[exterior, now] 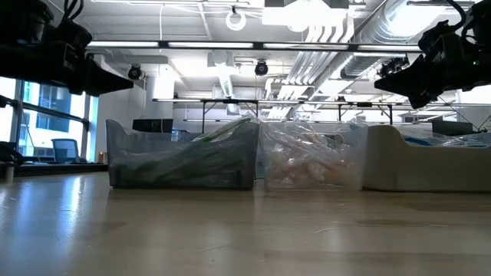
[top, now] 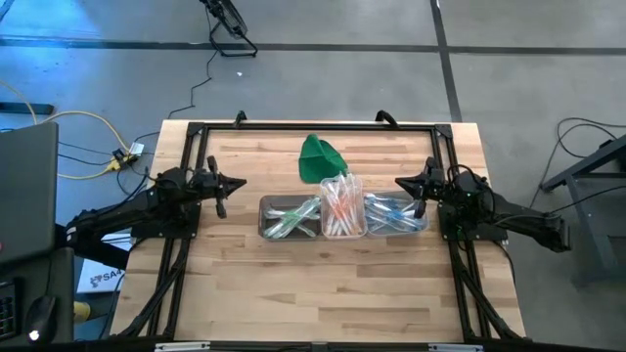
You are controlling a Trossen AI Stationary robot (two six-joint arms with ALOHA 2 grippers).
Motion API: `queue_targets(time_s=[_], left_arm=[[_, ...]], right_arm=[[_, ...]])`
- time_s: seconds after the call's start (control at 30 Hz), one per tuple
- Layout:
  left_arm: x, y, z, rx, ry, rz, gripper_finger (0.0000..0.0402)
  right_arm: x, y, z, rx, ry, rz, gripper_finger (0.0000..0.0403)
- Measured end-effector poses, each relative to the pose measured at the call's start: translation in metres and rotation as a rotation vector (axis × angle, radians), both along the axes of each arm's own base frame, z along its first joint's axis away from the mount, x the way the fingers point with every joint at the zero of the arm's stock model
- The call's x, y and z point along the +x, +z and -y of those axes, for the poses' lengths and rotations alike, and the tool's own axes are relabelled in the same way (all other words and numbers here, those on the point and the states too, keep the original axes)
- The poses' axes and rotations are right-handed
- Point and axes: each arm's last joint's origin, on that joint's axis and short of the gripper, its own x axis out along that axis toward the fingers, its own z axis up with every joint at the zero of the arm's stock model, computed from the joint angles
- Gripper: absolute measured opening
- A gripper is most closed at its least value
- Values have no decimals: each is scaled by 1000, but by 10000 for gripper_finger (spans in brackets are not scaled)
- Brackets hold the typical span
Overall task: Pick & Place Toothbrushes
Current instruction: Return to Home Position
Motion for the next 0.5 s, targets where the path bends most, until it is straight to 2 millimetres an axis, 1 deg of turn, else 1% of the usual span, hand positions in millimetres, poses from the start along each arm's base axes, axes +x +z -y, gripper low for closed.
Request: queue_targets(time_s=[0.5], left_arm=[[0, -2, 0, -14, 8, -8, 0]], right_arm=[[0, 0, 0, 3, 1, 1, 2]])
